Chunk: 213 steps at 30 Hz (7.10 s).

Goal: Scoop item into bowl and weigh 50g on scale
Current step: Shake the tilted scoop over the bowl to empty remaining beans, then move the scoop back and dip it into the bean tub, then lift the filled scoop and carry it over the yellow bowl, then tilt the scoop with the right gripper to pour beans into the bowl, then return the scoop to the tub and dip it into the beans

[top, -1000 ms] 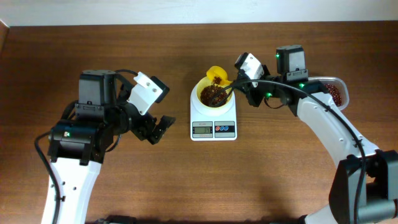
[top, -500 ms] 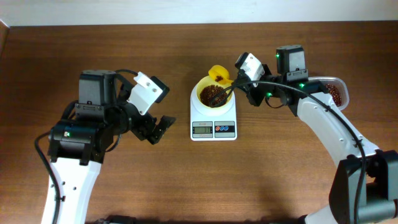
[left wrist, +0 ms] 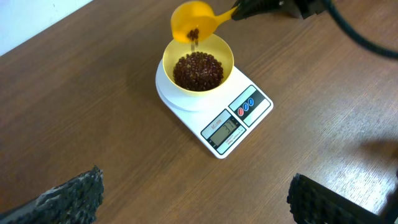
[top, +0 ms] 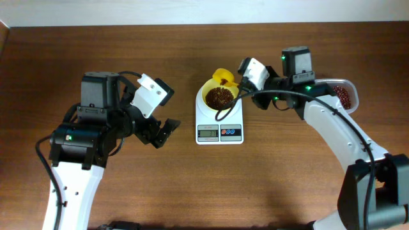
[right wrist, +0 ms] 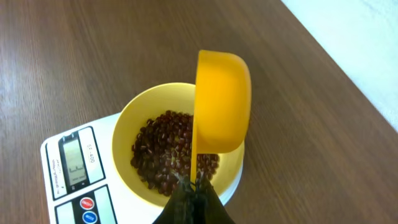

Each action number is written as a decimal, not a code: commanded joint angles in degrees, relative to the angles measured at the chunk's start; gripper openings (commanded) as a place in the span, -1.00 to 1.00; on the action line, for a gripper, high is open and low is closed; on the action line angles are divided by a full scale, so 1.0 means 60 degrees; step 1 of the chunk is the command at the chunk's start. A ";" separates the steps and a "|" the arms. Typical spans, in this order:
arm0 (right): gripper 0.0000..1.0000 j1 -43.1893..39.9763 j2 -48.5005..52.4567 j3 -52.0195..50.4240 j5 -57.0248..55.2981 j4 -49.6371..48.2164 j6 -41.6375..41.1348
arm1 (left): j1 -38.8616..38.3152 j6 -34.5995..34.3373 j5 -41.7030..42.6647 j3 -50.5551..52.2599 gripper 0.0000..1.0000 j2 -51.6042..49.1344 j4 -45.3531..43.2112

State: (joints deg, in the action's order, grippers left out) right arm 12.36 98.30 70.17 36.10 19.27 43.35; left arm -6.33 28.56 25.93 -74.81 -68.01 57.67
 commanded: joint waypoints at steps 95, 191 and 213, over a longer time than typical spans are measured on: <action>-0.92 -0.1472 -0.0080 0.0521 0.4080 0.0823 -0.3821 | 0.0036 0.0153 -0.0044 -0.0168 0.97 0.0036 -0.0015; -0.92 -0.5322 -0.0576 0.1858 -0.4707 0.4798 -0.1759 | 0.0036 0.0153 -0.0040 -0.0168 0.97 0.0033 -0.0011; -0.92 -0.5180 0.0703 0.1519 -0.2437 0.5832 -0.1916 | 0.0036 0.0153 -0.0040 -0.0168 0.97 0.0033 -0.0011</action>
State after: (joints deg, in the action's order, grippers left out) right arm -19.07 102.39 79.81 19.09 54.04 32.14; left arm -6.33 28.73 25.91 -74.81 -68.03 57.67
